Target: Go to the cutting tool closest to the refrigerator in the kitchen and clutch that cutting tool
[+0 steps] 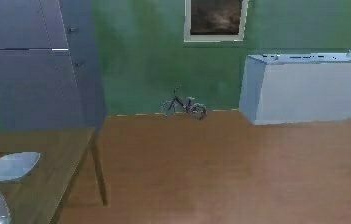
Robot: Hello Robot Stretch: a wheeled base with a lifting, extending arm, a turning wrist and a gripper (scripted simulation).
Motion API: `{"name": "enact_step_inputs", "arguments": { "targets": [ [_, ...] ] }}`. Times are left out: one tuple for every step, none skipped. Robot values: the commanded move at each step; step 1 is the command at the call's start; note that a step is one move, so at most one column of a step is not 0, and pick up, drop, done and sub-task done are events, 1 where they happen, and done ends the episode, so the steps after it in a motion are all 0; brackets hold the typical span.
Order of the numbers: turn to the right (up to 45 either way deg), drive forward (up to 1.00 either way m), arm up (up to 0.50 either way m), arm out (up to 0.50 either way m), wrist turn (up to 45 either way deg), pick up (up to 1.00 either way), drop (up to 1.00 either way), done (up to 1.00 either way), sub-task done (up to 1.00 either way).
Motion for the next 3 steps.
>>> {"name": "enact_step_inputs", "arguments": {
  "targets": [
    [0.0, 1.00, 0.00, 0.00, 0.0, 0.00, 0.00, 0.00, 0.00],
    [-6.0, 0.00, 0.00, 0.00, 0.0, 0.00, 0.00, 0.00, 0.00],
    [0.0, 0.55, 0.00, 0.00, 0.0, 0.00, 0.00, 0.00, 0.00]
  ]
}}
